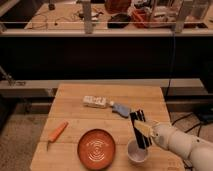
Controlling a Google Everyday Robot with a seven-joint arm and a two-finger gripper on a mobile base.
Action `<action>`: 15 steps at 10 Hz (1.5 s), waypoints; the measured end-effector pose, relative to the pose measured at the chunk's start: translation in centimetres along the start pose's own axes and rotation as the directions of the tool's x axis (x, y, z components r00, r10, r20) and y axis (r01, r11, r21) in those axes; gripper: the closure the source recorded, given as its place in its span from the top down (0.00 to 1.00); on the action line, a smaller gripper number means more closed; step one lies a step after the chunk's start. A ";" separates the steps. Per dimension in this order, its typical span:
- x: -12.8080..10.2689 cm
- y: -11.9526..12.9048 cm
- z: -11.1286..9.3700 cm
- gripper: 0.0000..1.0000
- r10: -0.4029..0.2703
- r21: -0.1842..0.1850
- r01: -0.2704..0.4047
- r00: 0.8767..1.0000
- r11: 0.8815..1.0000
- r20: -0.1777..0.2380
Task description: Place the eraser in the ceramic cup
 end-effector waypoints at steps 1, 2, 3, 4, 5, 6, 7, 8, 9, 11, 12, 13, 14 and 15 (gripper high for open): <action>-0.3 0.0 0.2 0.00 -0.004 -0.002 0.004 1.000 1.000 -0.008; -0.5 -0.1 0.3 0.00 -0.009 -0.003 0.009 1.000 1.000 -0.012; -0.6 -0.1 0.3 0.00 -0.010 -0.003 0.010 1.000 1.000 -0.013; -0.8 -0.2 0.3 0.00 -0.013 -0.001 0.013 1.000 1.000 -0.013; -1.0 -0.3 0.3 0.00 -0.020 0.003 0.020 1.000 1.000 -0.010; -1.1 -0.4 0.2 0.00 -0.025 0.005 0.025 1.000 1.000 -0.008; -1.3 -0.4 0.2 0.00 -0.027 0.008 0.027 1.000 1.000 -0.006; -1.5 -0.4 0.2 0.00 -0.029 0.010 0.029 1.000 1.000 -0.002; -1.8 -0.5 0.2 0.00 -0.030 0.014 0.030 1.000 0.999 0.002; -2.1 -0.8 0.2 0.00 -0.036 0.021 0.036 0.999 0.999 0.005; -2.3 -1.0 0.1 0.00 -0.043 0.026 0.042 0.999 0.999 0.008; -2.4 -1.1 0.1 0.00 -0.047 0.030 0.047 0.999 0.998 0.008; -2.5 -1.3 0.0 0.00 -0.053 0.033 0.053 0.999 0.998 0.009; -2.7 -1.3 -0.1 0.01 -0.056 0.035 0.056 0.998 0.998 0.008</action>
